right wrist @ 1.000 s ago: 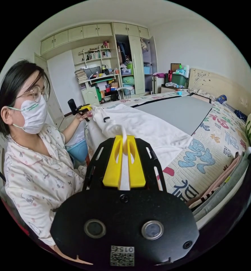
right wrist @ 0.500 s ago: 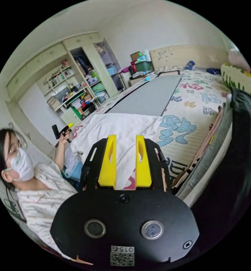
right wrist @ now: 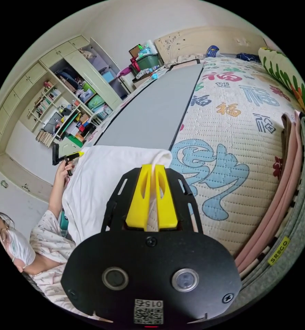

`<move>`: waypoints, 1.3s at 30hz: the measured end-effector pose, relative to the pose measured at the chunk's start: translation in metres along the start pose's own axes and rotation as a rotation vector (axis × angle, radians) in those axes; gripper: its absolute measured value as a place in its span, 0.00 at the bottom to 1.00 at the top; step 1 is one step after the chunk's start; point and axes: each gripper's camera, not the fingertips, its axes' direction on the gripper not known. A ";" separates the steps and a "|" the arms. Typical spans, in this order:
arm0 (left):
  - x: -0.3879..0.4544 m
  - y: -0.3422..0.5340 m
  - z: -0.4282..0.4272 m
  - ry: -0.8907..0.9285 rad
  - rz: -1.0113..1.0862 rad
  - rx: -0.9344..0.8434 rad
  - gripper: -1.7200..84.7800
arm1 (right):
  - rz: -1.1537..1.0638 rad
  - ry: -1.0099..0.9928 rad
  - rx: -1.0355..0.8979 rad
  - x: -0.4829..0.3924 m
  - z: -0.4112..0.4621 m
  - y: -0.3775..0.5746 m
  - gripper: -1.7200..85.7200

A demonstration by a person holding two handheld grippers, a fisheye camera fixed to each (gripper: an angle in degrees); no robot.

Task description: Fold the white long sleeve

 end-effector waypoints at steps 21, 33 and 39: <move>0.055 -0.229 -0.089 -0.226 0.046 0.147 0.09 | -0.010 0.372 0.117 0.070 0.075 -0.001 0.05; 0.361 -0.045 -0.275 -0.001 0.542 0.462 0.13 | -0.854 0.002 0.013 -0.062 0.097 0.209 0.12; 0.391 -0.049 -0.309 -0.074 0.426 0.479 0.14 | -0.866 -0.002 0.072 -0.037 0.136 0.276 0.12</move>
